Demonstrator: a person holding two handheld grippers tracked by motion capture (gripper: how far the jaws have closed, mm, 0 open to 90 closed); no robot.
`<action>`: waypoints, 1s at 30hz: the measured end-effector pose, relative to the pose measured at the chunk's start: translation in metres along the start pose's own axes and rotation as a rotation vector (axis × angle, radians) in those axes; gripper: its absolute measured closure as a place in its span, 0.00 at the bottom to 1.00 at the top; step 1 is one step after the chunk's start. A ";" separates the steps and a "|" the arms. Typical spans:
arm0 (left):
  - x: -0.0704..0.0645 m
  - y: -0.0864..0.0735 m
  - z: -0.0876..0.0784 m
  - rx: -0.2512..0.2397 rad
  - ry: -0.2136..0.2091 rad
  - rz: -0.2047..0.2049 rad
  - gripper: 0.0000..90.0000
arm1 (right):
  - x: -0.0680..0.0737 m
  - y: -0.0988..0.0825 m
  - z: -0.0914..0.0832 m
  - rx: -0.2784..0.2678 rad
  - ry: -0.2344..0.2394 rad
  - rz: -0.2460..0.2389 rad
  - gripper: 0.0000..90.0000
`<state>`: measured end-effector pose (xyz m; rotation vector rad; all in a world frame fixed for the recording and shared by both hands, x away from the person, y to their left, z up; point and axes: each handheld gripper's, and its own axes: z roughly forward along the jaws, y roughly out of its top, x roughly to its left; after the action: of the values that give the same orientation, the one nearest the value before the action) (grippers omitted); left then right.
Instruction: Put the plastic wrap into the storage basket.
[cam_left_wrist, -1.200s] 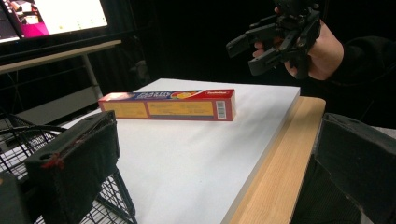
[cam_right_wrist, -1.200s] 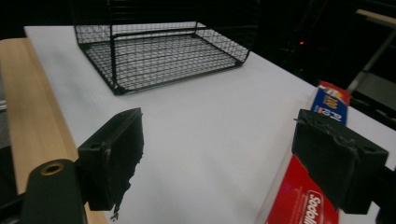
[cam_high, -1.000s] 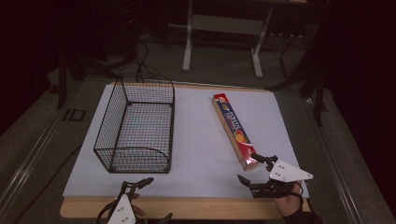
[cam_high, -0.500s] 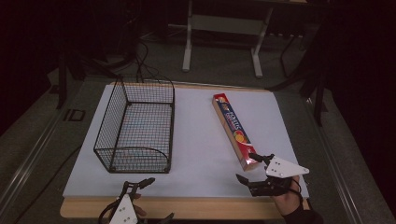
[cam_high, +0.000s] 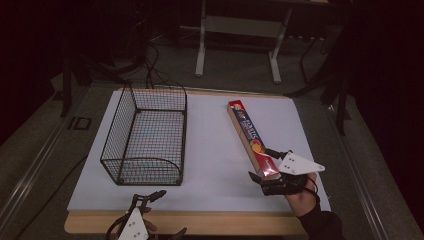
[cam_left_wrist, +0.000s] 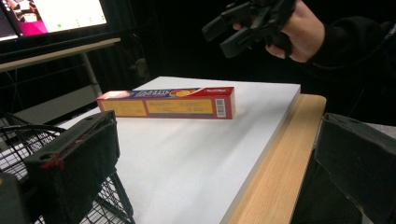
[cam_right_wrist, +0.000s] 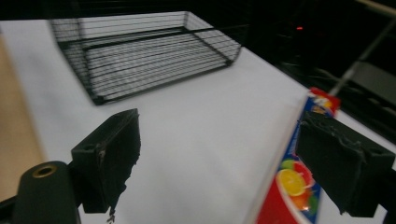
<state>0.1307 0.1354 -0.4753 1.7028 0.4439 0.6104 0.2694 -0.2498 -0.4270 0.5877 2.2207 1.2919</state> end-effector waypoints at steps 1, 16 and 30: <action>0.000 0.000 0.000 0.000 0.000 0.000 0.00 | -0.002 0.002 0.002 0.004 -0.015 0.001 0.16; 0.000 0.000 0.000 0.007 -0.002 0.007 0.00 | -0.045 0.013 0.025 0.061 -0.104 0.126 0.16; 0.000 0.000 0.000 0.008 -0.005 0.005 0.00 | -0.076 0.010 0.058 0.211 -0.160 0.250 0.11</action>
<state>0.1308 0.1351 -0.4758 1.7135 0.4390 0.6090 0.3654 -0.2515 -0.4273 1.0399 2.2164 1.0876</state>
